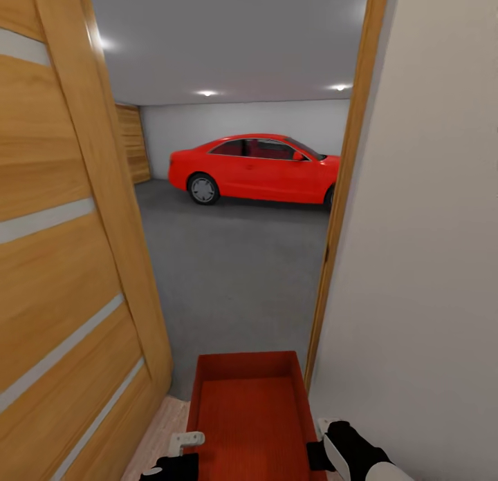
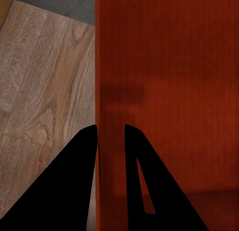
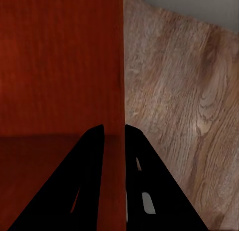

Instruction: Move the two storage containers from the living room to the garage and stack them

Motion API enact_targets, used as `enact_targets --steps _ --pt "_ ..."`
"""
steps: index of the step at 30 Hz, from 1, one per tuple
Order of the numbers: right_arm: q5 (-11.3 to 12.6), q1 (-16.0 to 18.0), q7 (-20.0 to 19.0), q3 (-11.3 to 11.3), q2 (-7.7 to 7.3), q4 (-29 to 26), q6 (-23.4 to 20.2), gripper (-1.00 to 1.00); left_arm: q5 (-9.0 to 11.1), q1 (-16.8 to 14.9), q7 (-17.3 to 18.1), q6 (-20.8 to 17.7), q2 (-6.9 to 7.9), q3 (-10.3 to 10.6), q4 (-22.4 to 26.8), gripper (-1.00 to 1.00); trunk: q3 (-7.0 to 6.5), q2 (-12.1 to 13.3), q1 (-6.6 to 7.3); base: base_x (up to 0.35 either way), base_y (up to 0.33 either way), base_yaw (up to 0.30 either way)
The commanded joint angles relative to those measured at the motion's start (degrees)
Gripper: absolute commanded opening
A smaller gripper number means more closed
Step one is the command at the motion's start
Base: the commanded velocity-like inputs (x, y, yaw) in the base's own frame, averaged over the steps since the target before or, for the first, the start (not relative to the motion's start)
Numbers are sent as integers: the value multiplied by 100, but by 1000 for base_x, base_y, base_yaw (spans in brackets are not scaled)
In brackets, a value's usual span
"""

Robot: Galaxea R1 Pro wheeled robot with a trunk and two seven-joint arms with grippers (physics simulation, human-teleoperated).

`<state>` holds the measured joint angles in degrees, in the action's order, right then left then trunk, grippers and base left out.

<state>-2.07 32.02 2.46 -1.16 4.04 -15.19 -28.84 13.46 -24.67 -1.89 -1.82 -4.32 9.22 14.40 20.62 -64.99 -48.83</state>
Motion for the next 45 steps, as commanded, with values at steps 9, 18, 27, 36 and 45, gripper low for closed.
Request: enact_targets --steps 9,18,27,36,45 --pt "199 1 9 125 -35 16 -26 -100 69 -2 198 271 177 89 36 -100 7 -4 -1 61 95 -84" --pt "200 2 9 125 -35 16 -26 -100 69 -2 198 270 177 89 36 -100 7 -4 -1 99 134 -142" --pt "199 -1 9 125 -35 16 -18 -100 69 -2 198 274 177 89 36 -100 7 -4 -1 65 88 -33" --pt "199 1 9 125 -35 16 -19 -100 69 -2 198 277 177 89 36 -100 7 -4 -1 104 156 -2" --pt "191 -1 10 128 -49 22 7 -100 69 -2 198 277 177 89 36 -100 7 -4 -1 85 118 0"
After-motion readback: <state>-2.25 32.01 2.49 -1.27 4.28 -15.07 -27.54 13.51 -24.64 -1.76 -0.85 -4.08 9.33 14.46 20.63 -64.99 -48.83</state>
